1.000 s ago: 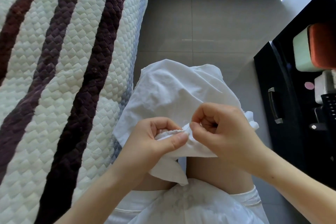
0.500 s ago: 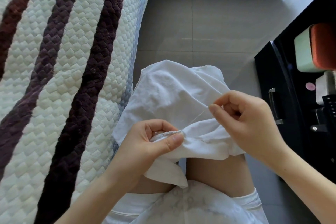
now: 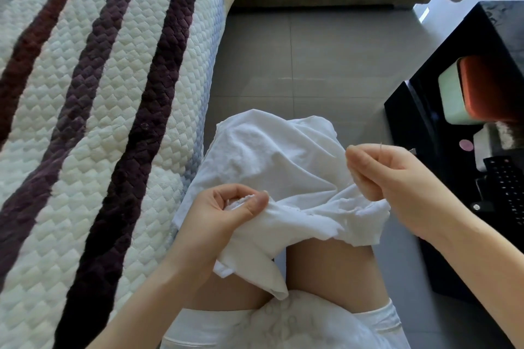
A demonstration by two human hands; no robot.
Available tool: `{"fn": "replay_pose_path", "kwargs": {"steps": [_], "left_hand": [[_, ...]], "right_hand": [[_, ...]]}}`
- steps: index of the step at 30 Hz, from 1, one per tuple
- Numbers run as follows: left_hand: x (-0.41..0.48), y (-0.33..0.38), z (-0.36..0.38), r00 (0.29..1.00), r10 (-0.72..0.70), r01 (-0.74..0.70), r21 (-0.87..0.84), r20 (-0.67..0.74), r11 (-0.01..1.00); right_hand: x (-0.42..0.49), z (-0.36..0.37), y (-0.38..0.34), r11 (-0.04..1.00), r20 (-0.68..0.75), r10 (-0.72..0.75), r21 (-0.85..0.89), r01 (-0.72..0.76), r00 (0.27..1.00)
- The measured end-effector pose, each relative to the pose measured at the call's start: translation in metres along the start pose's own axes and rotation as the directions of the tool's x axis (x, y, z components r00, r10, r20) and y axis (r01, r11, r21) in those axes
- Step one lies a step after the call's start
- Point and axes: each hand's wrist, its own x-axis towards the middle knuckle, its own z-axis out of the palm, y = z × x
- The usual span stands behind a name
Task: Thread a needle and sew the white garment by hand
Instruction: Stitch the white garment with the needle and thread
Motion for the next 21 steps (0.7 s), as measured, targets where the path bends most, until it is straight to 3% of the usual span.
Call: {"fn": "replay_pose_path", "kwargs": {"steps": [3,4,6,7,11,13,15,17,19,20,21], "left_hand": [[-0.002,0.001,0.000,1.000,0.012,-0.012,-0.005,-0.004,1.000],[-0.002,0.001,0.001,1.000,0.016,-0.016,-0.009,-0.001,1.000],[-0.003,0.001,0.002,1.000,0.011,-0.011,-0.003,0.024,1.000],[-0.007,0.003,0.003,0.999,0.021,-0.021,0.007,0.038,1.000],[-0.006,0.001,0.005,0.997,0.020,-0.021,0.011,0.071,1.000],[-0.011,0.000,0.003,0.995,0.042,-0.041,-0.006,0.088,0.999],[-0.017,0.000,0.002,0.991,0.067,-0.065,-0.024,0.115,0.998],[-0.021,0.000,0.002,0.989,0.080,-0.076,-0.036,0.126,0.996],[-0.023,0.000,0.004,0.986,0.093,-0.093,-0.008,0.142,0.996],[-0.024,0.000,0.005,0.984,0.095,-0.098,0.008,0.152,0.995],[-0.025,0.001,0.007,0.983,0.094,-0.097,0.013,0.158,0.995]], "right_hand": [[0.003,-0.021,-0.002,0.947,-0.066,0.153,0.296,-0.127,0.986],[0.004,-0.030,0.002,0.859,-0.014,0.215,0.478,-0.182,0.976],[0.009,-0.042,0.009,0.590,0.263,0.223,0.730,-0.345,0.939],[0.007,-0.047,0.008,0.548,0.297,0.160,0.767,-0.335,0.941],[0.011,-0.051,0.014,0.458,0.187,0.192,0.851,-0.257,0.963],[0.002,-0.040,0.006,0.721,-0.058,0.208,0.684,-0.113,0.976],[0.000,-0.039,0.006,0.804,-0.114,0.162,0.590,-0.065,0.980],[-0.001,-0.045,0.000,0.681,-0.059,0.212,0.725,-0.104,0.975],[-0.002,-0.052,-0.008,0.436,0.033,0.239,0.889,-0.137,0.971],[-0.002,-0.053,-0.011,0.374,0.046,0.225,0.918,-0.130,0.973],[-0.003,-0.052,-0.012,0.377,0.036,0.217,0.919,-0.118,0.976]]}}
